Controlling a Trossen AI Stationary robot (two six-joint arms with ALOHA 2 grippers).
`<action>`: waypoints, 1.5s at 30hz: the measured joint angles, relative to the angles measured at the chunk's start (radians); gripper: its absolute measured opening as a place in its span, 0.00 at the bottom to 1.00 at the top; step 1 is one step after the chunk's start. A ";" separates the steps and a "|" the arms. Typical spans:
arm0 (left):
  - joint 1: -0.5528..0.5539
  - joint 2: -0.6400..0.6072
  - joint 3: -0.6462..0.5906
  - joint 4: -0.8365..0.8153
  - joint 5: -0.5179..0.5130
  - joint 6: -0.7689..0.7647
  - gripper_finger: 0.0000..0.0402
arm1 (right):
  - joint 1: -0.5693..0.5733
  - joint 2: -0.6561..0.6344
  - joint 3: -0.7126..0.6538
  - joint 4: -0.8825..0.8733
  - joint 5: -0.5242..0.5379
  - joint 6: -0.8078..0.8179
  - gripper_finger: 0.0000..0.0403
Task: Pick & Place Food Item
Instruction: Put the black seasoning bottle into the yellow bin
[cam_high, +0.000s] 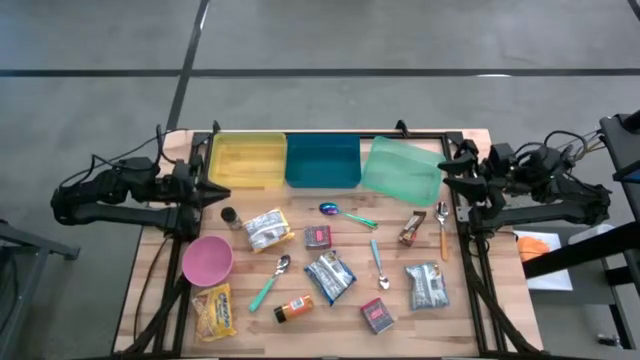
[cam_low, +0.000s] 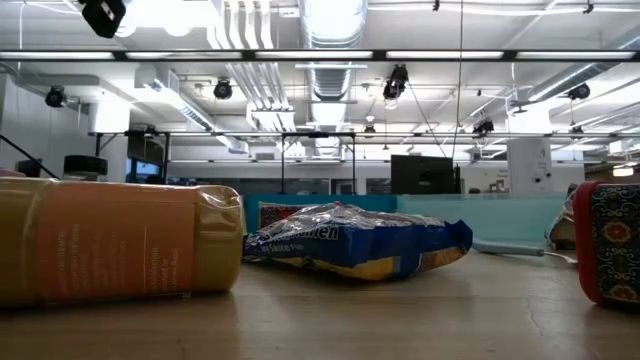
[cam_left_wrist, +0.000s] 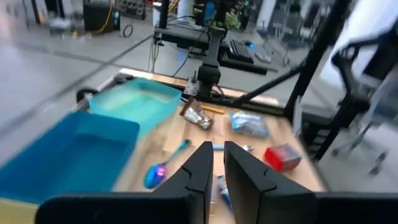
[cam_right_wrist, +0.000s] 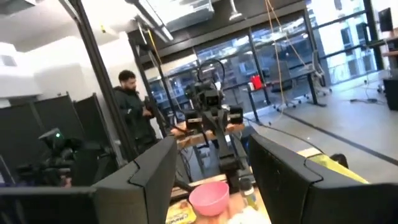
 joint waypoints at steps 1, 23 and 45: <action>0.001 0.003 -0.001 0.027 -0.022 -0.030 0.12 | 0.000 0.007 0.000 0.006 0.012 0.001 0.49; 0.002 0.127 0.031 0.049 -0.168 -0.257 0.12 | -0.001 0.098 -0.001 -0.032 0.053 -0.120 0.49; 0.002 0.562 0.257 -0.739 0.008 -0.186 0.12 | -0.001 0.190 0.207 -0.543 0.234 0.090 0.49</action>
